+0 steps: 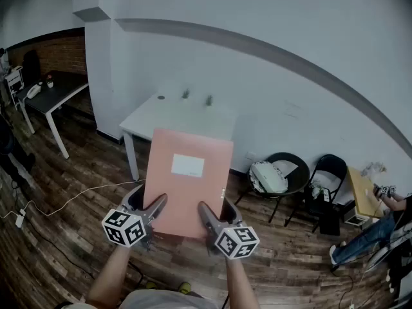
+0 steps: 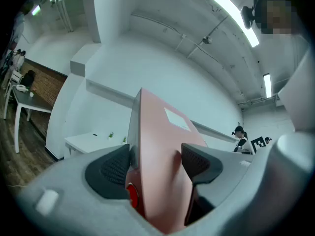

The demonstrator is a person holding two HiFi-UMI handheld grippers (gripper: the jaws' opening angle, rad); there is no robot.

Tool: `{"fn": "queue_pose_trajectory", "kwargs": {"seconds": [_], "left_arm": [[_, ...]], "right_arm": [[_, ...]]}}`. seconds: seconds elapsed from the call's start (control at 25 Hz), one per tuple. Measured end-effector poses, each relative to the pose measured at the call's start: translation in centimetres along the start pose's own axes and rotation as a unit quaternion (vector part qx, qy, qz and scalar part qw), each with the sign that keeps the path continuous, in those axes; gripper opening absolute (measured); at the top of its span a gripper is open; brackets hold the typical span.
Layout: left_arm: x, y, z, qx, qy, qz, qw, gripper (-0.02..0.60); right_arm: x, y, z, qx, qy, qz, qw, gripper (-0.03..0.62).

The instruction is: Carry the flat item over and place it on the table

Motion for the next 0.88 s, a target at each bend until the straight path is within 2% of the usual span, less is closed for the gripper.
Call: {"fn": "queue_pose_trajectory", "kwargs": {"seconds": [0.88], "left_arm": [[-0.9,-1.2,0.3,0.006,-0.005,0.008,0.9999,0.325]], "right_arm": [[-1.1,0.8,-0.2,-0.001,0.000,0.010,1.000,0.341]]}}
Point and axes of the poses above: the fingertips, and each gripper's own axes: y forward along the fingers, x to its right, z out of its top, the point moved 9 cm from there along -y, backward along the fingers, and after that the axes turned 12 degrees about -y, right-handed, at the moved point
